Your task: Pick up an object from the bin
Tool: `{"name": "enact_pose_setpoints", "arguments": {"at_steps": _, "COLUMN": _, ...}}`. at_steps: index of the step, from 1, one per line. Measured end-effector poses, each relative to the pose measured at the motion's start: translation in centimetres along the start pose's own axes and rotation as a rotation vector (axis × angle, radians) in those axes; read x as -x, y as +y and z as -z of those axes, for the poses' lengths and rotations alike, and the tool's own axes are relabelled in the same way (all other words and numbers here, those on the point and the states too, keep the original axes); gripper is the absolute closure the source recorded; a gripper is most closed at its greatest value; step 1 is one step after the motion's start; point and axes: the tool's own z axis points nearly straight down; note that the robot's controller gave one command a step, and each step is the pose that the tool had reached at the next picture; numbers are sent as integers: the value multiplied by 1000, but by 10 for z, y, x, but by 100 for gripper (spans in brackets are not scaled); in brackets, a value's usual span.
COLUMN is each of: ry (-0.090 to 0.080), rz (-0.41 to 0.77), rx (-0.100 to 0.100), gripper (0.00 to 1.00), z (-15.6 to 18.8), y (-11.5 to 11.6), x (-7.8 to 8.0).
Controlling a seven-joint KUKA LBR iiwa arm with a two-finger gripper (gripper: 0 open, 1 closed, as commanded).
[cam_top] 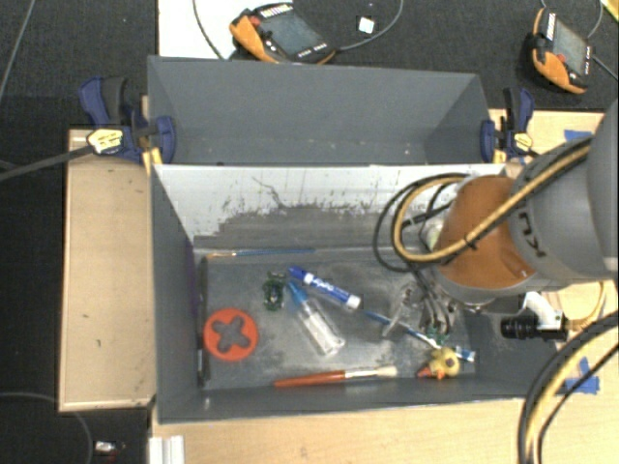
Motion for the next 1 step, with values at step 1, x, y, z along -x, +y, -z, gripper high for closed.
{"name": "enact_pose_setpoints", "arguments": {"at_steps": 1, "ry": 0, "rz": 1, "rx": 0, "gripper": 100, "z": 0, "y": 0, "x": 0}}
